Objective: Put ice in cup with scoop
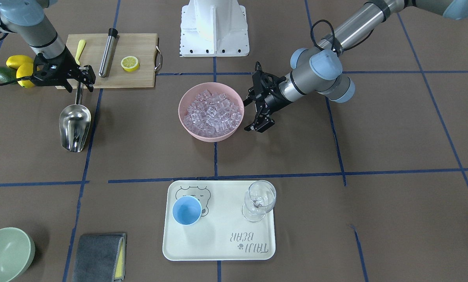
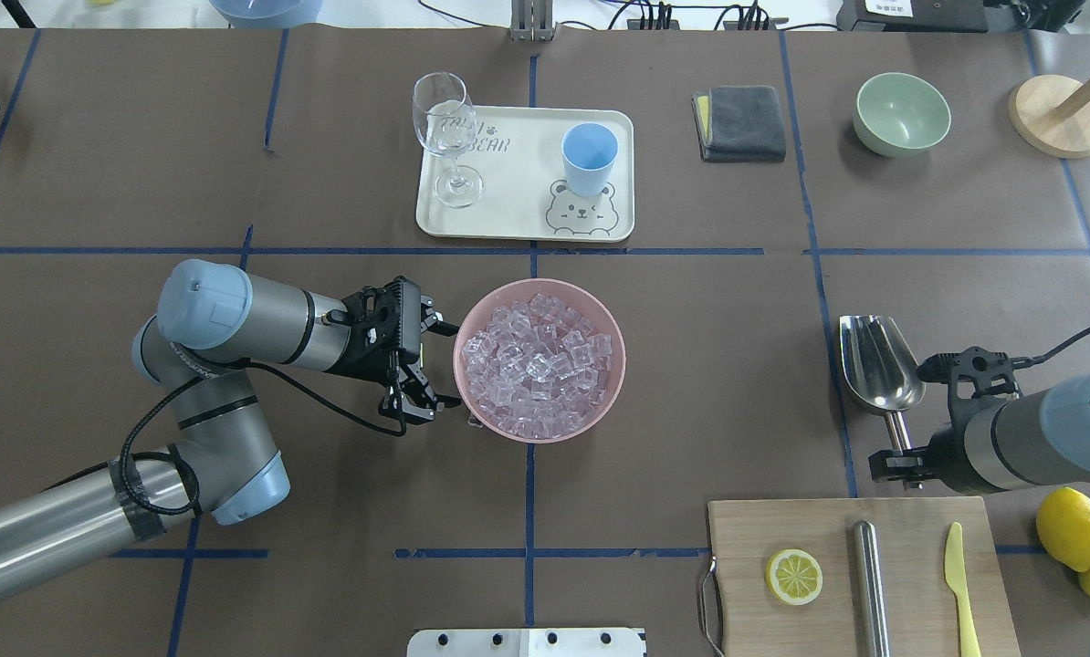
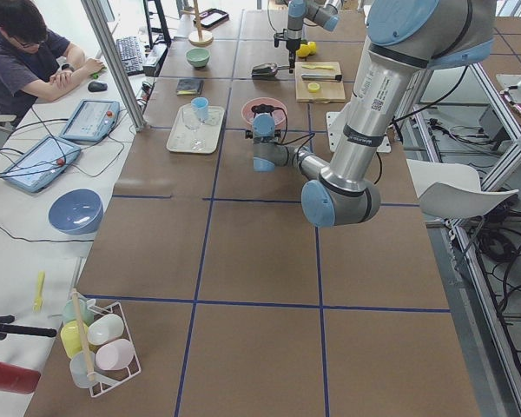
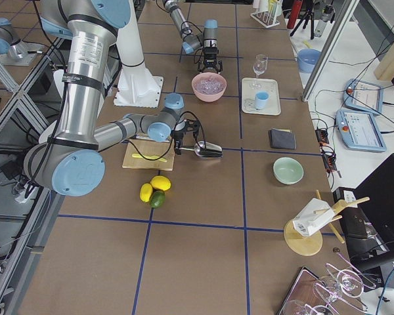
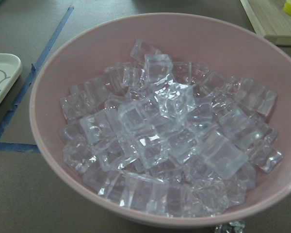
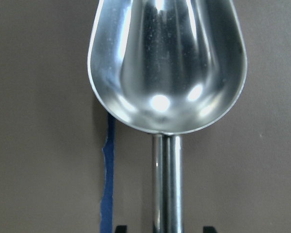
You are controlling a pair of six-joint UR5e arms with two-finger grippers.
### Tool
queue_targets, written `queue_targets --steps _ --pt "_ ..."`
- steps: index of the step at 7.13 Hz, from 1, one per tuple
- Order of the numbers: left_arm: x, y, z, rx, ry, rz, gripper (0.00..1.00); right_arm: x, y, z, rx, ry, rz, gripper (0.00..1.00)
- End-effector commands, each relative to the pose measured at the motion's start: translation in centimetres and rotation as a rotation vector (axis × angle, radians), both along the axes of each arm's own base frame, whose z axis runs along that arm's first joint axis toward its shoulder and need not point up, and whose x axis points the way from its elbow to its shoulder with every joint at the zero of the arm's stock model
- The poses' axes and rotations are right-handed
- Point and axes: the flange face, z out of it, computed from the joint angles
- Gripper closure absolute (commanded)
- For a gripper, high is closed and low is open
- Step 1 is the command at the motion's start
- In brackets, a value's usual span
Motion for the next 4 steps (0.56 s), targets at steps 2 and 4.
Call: queue_targets --steps 2,4 --pt "-0.1 0.1 0.0 0.004 0.006 0.0 0.0 0.2 0.1 -0.2 0.004 -0.002 -0.01 1.0" --pt "-0.1 0.1 0.1 0.003 0.005 0.0 0.0 1.4 -0.8 -1.9 0.105 -0.028 -0.069 1.0"
